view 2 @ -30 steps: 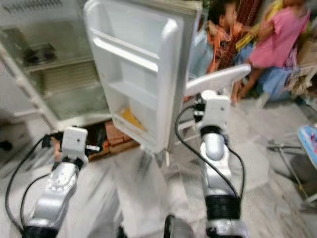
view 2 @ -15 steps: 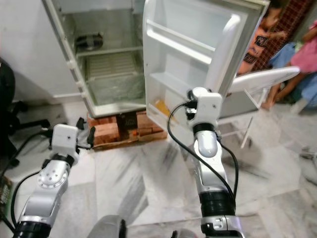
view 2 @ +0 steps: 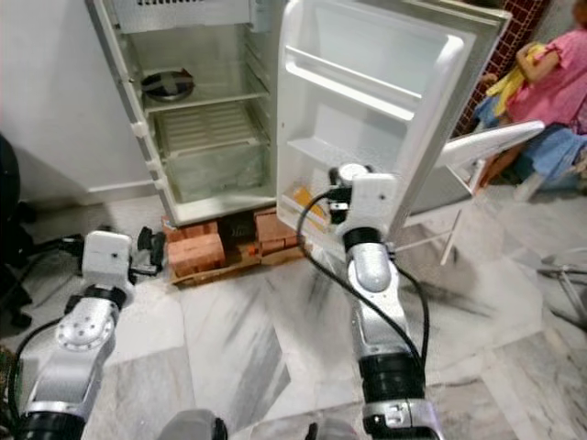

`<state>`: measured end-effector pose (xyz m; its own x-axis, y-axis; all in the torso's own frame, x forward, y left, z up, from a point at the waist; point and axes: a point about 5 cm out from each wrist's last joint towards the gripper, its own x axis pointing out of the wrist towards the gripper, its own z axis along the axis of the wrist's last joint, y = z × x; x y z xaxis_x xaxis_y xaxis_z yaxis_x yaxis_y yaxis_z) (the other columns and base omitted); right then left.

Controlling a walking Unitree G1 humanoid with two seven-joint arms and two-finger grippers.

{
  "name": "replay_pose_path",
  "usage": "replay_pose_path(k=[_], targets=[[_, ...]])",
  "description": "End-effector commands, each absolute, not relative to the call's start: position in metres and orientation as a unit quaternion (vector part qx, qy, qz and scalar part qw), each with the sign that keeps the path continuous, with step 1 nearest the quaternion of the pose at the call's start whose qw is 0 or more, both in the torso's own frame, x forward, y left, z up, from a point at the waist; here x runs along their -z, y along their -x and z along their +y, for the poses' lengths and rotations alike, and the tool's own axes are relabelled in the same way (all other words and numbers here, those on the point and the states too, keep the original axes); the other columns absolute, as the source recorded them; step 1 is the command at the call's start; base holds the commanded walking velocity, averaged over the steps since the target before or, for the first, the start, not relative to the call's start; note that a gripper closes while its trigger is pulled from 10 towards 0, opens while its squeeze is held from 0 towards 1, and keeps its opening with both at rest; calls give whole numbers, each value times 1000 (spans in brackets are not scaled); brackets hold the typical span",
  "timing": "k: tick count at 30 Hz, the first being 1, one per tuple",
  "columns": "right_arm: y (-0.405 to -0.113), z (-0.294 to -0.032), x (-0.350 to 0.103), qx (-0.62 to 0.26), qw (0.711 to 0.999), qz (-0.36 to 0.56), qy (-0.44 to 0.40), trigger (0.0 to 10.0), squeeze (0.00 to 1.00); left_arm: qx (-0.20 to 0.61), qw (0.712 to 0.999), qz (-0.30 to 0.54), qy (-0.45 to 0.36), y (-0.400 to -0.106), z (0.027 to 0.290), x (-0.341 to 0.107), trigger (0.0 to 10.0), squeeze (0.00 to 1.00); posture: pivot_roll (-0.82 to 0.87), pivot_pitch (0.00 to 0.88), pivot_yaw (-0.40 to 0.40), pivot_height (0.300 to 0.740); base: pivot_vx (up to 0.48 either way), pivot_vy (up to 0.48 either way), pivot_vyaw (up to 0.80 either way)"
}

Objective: Restocking fridge

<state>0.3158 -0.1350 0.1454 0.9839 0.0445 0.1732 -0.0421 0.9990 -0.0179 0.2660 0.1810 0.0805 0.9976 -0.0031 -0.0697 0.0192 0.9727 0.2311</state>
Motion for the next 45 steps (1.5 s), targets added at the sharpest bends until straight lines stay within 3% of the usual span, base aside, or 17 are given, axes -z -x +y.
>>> replay_pose_path(k=[1,17,28,32,45], targets=[[-317,-140,-153,-15,995,-101,5,10000,0,21,993,27,-116,-267,173,-82,10000,0,103,68,-28,740,428,0,0],[-319,-134,-154,-33,994,-104,1,10000,0,25,991,36,-124,-268,171,-78,10000,0,106,64,-33,740,475,0,0],[-318,-134,-153,-35,994,-102,0,10000,0,29,991,55,-117,-268,169,-74,10000,0,107,69,-31,740,360,-311,0],[-319,-133,-153,-35,994,-102,-1,10000,0,30,994,64,-78,-268,165,-72,10000,0,107,69,-30,740,275,-97,0],[-319,-131,-151,-39,994,-98,-1,10000,0,40,994,50,-93,-267,162,-75,10000,0,109,69,-34,740,0,-21,0]])
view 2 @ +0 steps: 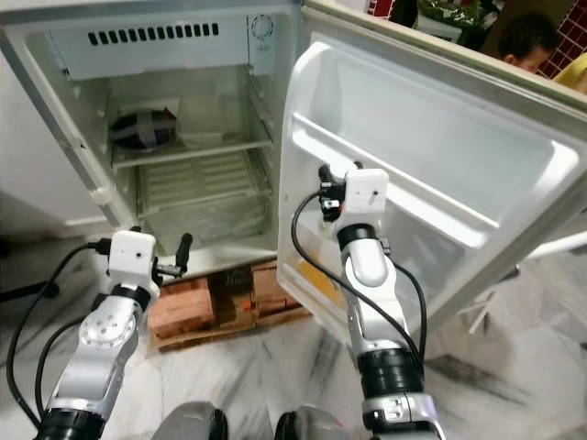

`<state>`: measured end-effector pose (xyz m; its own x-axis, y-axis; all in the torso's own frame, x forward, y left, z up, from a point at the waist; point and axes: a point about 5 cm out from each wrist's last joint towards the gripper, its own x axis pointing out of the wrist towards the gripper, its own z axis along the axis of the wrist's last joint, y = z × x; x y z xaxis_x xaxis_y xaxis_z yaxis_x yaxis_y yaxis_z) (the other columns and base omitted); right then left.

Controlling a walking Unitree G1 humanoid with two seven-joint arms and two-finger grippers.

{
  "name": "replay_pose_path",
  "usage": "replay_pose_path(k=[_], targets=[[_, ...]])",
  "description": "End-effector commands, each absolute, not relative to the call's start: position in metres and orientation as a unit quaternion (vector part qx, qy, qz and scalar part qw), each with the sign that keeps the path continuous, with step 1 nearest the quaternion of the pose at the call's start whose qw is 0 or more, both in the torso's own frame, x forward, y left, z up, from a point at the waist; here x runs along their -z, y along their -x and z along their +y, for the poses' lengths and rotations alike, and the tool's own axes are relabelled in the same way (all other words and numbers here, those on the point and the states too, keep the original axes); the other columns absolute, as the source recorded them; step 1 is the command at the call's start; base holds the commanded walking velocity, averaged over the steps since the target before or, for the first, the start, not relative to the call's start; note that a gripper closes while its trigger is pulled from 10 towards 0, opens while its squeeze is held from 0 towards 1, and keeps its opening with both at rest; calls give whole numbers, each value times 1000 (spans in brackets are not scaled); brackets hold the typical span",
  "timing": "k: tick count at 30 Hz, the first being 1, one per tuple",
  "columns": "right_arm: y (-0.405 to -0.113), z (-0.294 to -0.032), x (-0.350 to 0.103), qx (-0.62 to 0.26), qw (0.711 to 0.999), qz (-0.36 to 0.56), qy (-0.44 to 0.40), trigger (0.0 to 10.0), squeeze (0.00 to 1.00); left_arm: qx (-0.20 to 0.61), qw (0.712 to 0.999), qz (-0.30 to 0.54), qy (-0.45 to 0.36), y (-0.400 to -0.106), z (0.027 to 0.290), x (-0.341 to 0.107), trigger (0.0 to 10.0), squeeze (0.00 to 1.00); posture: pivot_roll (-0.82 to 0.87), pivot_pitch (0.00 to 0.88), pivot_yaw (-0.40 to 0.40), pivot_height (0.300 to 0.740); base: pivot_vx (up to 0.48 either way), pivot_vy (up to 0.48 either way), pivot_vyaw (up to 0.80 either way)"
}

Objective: Restocking fridge

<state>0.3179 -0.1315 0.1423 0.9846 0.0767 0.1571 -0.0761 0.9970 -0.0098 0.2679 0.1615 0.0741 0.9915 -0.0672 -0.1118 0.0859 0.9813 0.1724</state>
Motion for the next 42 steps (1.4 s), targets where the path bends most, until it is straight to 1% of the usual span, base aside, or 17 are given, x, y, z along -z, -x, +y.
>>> replay_pose_path(k=[1,5,23,30,35,42], targets=[[-319,-131,-151,-39,994,-98,-1,10000,0,39,993,56,-94,-267,163,-74,10000,0,109,69,-34,740,0,-480,0],[-319,-133,-151,-36,995,-97,4,10000,0,43,994,49,-90,-267,161,-75,10000,0,107,68,-32,740,0,-478,0],[-319,-132,-150,-39,995,-97,-3,10000,0,32,995,49,-84,-267,163,-75,10000,0,106,72,-32,740,0,0,0],[-317,-124,-153,-62,992,-106,-32,10000,0,27,995,47,-84,-267,164,-76,10000,0,107,74,-31,740,0,0,0],[-317,-125,-153,-61,992,-105,-32,10000,0,18,996,42,-81,-268,164,-77,10000,0,107,76,-32,740,0,0,0],[-317,-126,-153,-60,992,-105,-32,10000,0,27,996,37,-79,-268,163,-79,10000,0,107,76,-32,740,0,0,0]])
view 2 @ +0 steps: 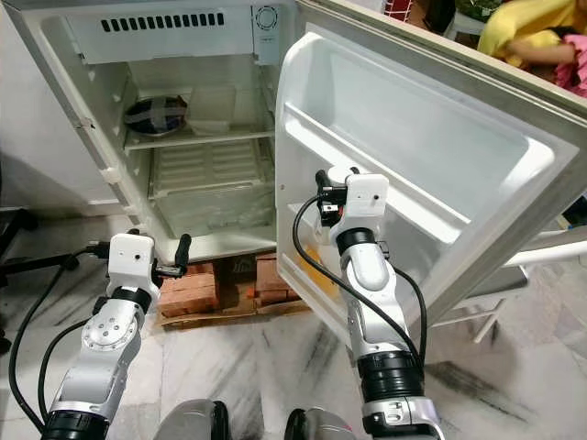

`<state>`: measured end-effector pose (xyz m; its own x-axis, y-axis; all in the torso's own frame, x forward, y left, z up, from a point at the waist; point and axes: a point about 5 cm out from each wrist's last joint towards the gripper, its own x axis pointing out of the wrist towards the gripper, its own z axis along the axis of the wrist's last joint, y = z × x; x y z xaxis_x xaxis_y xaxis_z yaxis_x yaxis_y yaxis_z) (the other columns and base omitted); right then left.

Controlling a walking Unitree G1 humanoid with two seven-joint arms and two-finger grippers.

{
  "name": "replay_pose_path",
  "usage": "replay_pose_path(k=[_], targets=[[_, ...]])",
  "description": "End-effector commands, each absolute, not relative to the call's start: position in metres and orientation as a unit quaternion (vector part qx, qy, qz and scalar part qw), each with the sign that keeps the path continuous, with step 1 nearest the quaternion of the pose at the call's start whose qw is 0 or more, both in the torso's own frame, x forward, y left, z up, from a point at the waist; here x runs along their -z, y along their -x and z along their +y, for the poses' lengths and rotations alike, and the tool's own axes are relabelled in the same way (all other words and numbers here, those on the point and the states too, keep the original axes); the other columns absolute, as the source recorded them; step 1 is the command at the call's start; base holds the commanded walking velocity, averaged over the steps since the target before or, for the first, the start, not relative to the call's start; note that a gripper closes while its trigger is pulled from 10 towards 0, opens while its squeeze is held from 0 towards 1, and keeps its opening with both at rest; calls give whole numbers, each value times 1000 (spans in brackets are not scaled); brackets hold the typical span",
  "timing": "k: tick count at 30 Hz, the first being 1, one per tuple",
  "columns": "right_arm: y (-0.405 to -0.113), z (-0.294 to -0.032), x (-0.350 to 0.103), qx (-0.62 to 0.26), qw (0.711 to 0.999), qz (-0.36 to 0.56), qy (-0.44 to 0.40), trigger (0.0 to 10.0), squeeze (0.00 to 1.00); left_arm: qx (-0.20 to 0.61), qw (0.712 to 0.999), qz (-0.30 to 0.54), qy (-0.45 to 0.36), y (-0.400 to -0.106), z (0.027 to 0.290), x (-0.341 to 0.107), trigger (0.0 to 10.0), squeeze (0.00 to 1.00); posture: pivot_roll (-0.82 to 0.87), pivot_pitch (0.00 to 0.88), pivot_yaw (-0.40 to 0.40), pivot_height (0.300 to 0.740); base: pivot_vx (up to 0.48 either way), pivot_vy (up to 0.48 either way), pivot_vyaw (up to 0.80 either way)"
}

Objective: Restocking fridge

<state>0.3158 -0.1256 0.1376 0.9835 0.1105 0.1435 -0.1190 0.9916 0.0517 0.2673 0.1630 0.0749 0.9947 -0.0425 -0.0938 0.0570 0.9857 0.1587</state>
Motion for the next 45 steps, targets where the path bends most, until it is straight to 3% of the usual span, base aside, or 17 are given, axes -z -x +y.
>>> replay_pose_path(k=[1,8,25,45], targets=[[-317,-126,-153,-60,992,-105,-32,10000,0,27,996,37,-80,-268,163,-79,10000,0,103,77,-31,740,0,0,0],[-316,-124,-152,-64,992,-103,-33,10000,0,25,996,40,-81,-268,163,-78,10000,0,104,78,-31,735,0,0,0],[-316,-124,-151,-68,991,-104,-42,10000,0,1,997,36,-73,-270,166,-80,10000,0,102,79,-31,630,0,0,0],[-317,-124,-146,-70,993,-95,-32,10000,0,-9,996,35,-79,-271,168,-79,10000,0,106,74,-34,630,0,0,0]])
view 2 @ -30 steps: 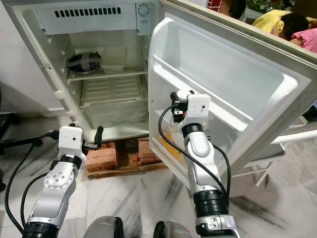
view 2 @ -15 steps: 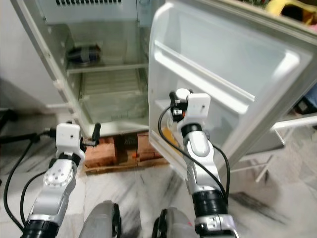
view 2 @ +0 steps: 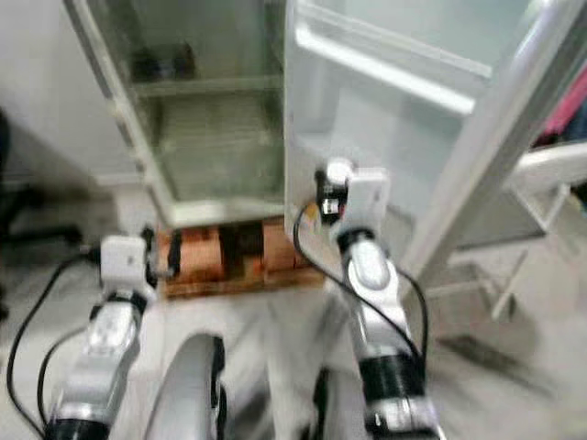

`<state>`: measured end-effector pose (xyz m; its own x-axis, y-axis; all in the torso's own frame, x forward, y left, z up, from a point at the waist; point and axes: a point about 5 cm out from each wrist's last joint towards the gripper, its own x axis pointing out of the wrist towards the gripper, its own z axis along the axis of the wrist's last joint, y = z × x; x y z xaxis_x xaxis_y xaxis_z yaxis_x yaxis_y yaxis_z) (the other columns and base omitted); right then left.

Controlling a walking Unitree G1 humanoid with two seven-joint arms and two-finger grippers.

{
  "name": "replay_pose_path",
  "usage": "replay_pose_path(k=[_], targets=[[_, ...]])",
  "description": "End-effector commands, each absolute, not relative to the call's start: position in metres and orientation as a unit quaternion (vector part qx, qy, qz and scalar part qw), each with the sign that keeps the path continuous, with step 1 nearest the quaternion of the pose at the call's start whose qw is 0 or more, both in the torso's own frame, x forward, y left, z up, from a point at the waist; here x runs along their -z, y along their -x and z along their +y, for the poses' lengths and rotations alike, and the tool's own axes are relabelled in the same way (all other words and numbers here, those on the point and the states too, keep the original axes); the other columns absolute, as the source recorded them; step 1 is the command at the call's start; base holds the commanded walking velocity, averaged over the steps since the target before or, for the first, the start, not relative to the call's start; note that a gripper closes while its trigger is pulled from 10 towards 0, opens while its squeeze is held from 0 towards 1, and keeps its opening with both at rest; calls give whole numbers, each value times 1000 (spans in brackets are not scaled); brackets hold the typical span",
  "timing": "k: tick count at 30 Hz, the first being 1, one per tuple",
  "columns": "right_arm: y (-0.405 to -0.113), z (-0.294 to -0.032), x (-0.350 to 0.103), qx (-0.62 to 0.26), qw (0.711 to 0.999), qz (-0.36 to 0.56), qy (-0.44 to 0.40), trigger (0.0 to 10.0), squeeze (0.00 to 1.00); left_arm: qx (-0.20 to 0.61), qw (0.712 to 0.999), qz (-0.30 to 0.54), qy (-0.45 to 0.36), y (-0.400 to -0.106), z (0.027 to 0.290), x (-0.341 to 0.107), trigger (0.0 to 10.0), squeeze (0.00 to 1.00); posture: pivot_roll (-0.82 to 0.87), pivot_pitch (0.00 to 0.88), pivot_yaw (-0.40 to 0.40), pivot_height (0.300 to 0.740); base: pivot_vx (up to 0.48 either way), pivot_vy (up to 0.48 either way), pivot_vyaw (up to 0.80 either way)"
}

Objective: Restocking fridge

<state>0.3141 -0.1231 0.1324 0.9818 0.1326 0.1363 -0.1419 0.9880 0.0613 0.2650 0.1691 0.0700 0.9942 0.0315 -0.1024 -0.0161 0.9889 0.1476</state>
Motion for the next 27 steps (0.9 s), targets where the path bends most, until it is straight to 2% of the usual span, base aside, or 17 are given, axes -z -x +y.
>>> replay_pose_path(k=[1,8,27], targets=[[-317,-124,-145,-70,993,-94,-31,10000,0,-10,996,35,-78,-271,168,-79,10000,0,106,74,-34,630,0,0,0],[-317,-124,-145,-72,992,-95,-30,10000,0,-6,997,31,-77,-271,168,-80,10000,0,105,74,-36,630,0,0,0],[-316,-121,-143,-76,993,-89,-31,10000,0,-1,996,35,-78,-270,167,-78,10000,0,103,82,-35,630,309,0,0]])
